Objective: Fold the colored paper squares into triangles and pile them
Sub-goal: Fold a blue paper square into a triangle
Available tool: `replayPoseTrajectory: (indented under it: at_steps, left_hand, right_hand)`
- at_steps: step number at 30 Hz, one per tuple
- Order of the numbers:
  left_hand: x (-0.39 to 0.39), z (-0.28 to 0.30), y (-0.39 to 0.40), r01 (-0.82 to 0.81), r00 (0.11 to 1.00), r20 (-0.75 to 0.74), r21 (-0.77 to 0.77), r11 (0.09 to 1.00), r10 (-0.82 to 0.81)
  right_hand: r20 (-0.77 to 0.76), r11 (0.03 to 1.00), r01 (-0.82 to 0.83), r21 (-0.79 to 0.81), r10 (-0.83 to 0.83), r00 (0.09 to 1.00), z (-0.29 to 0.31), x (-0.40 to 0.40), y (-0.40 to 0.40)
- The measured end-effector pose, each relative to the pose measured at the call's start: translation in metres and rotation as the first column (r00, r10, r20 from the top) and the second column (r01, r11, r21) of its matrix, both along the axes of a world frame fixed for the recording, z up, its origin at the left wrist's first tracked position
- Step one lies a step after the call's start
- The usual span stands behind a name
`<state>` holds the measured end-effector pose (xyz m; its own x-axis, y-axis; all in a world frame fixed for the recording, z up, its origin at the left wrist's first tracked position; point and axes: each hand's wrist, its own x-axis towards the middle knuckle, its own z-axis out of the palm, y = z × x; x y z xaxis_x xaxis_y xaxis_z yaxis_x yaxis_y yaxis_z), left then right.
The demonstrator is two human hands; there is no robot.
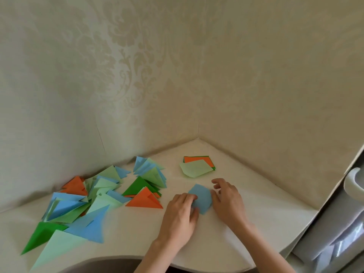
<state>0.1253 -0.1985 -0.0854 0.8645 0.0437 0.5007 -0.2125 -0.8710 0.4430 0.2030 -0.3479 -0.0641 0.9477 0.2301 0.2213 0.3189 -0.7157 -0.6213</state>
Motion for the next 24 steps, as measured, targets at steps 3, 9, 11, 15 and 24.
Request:
replayPoseTrajectory:
  at_steps: [3, 9, 11, 15, 24]
  left_hand:
    - [-0.002, 0.005, 0.009, 0.016, 0.998, -0.06, 0.016, 1.0, -0.015]
    - [-0.006, 0.006, 0.02, 0.059, 0.994, -0.094, -0.009, 0.998, -0.06]
    - [-0.005, 0.005, 0.023, 0.071, 0.995, -0.072, -0.014, 0.997, -0.072]
    - [-0.001, 0.008, 0.029, 0.083, 0.996, -0.023, -0.023, 0.996, -0.083]
    - [0.003, -0.007, 0.038, -0.078, 0.997, -0.021, -0.099, 0.992, 0.076]
  right_hand:
    - [-0.072, 0.998, -0.034, -0.044, 0.031, 0.997, 0.003, -0.003, 0.001]
    - [-0.087, 0.988, -0.123, -0.089, 0.115, 0.99, 0.0, -0.018, 0.004]
    - [-0.064, 0.986, -0.148, -0.072, 0.144, 0.988, -0.004, -0.02, 0.002]
    - [-0.007, 0.979, -0.178, -0.097, 0.179, 0.984, -0.005, -0.017, -0.001]
    - [0.062, 0.986, -0.138, -0.099, 0.144, 0.988, -0.007, -0.01, -0.002]
